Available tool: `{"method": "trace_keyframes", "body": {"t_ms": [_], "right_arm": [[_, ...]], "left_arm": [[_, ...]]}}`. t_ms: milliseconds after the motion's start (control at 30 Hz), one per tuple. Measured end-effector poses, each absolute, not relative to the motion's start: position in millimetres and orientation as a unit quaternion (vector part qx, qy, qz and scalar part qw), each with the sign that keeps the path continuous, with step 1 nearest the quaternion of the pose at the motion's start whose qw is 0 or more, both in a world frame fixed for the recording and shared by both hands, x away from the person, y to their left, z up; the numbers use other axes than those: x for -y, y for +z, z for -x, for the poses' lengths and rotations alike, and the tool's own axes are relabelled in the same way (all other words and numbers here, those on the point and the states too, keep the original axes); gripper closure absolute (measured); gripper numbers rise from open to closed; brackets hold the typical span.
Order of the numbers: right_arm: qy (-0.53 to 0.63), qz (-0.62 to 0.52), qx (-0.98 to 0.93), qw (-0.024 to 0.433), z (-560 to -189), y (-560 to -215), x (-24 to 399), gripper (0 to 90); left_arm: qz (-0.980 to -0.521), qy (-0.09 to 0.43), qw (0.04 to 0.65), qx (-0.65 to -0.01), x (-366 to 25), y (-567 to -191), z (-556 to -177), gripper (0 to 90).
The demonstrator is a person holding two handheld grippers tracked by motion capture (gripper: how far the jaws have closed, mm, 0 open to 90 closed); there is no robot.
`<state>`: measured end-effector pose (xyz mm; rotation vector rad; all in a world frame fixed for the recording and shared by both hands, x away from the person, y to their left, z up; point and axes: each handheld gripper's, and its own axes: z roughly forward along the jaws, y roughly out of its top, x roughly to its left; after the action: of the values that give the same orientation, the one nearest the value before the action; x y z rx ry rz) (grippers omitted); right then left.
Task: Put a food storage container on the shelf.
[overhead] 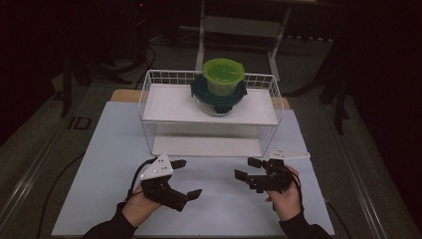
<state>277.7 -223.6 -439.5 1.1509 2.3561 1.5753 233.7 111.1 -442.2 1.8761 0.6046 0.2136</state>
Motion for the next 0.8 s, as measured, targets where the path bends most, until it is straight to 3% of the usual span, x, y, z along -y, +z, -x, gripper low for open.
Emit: {"method": "trace_keyframes", "body": {"t_ms": [800], "right_arm": [[0.492,-0.424,-0.759,0.044,-253.1,-489.3,258.5,20.5]], "left_arm": [[-0.802,0.085,0.52,-0.282,-129.1,-502.1,-218.8,0.1]]}}
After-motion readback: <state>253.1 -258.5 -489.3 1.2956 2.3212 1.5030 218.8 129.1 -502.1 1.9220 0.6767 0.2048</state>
